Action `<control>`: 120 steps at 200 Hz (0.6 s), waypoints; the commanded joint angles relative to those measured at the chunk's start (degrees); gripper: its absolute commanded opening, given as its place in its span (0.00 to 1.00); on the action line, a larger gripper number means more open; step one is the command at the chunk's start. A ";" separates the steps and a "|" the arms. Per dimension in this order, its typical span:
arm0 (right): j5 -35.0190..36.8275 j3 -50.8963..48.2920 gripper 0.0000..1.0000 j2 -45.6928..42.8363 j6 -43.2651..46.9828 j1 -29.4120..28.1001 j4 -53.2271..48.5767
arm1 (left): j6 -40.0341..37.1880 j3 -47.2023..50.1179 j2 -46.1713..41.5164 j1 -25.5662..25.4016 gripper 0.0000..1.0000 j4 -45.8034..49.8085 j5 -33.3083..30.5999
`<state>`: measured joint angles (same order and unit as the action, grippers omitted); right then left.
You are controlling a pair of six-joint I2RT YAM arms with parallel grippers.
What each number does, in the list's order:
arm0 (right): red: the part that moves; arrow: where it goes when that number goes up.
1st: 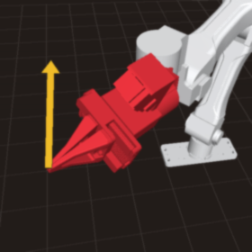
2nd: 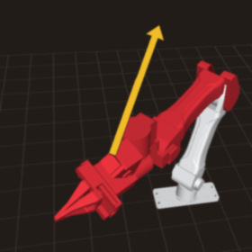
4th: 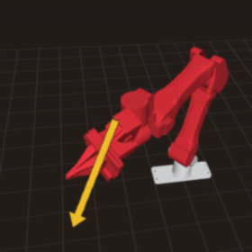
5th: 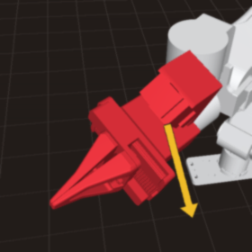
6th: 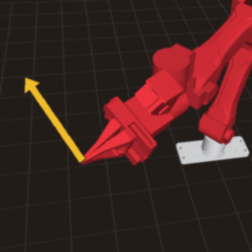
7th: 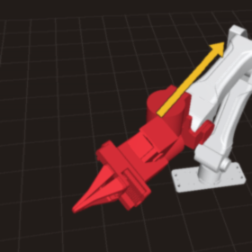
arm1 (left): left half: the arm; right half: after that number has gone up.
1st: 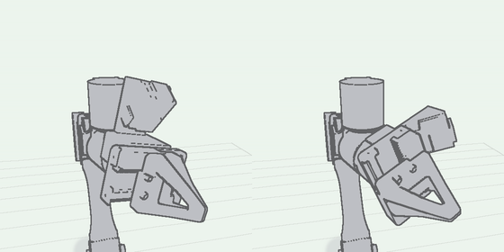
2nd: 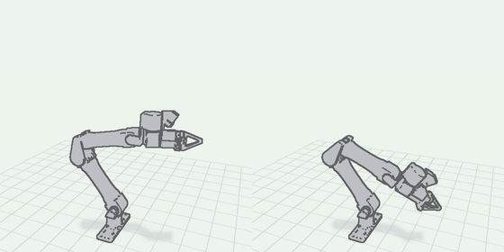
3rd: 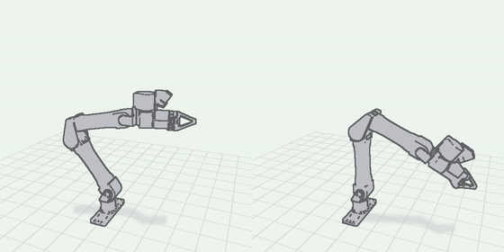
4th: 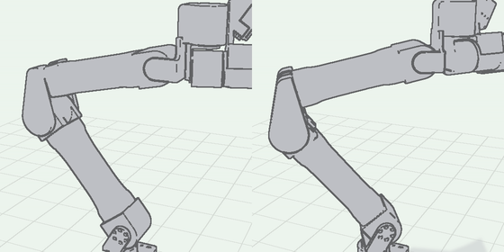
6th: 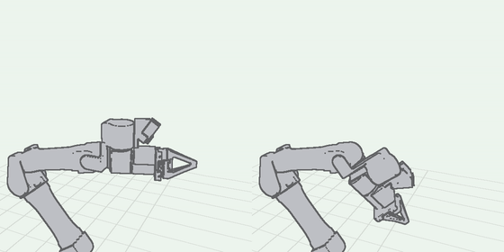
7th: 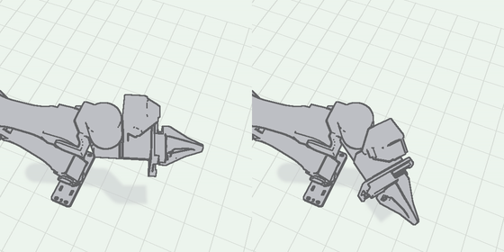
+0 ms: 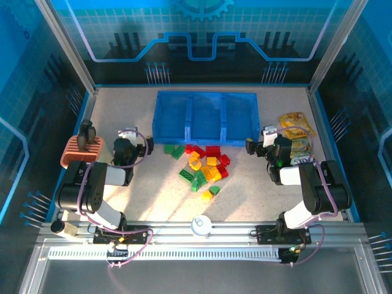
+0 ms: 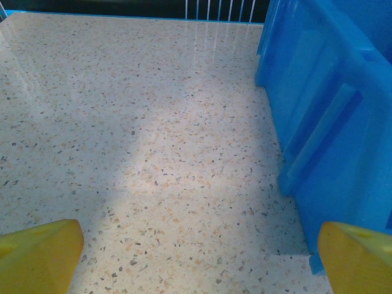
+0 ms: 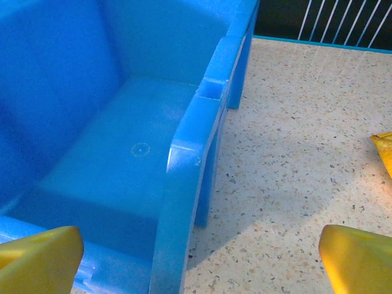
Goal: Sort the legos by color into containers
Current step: Pick up the lego from the middle-left of the table.
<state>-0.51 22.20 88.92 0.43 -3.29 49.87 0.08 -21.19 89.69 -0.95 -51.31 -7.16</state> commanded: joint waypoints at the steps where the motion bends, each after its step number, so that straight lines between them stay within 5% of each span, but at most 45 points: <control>1: -0.45 1.02 1.00 -0.78 0.10 1.00 0.06 | -0.09 -0.90 -0.83 0.21 0.99 -1.43 1.09; 120: 0.71 1.10 1.00 -0.93 -0.34 1.00 0.03 | 0.17 -1.12 -1.45 0.62 0.99 -0.44 1.56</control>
<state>-0.51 22.20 88.92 0.43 -3.29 49.87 0.10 -21.19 89.69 -0.89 -51.29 -6.52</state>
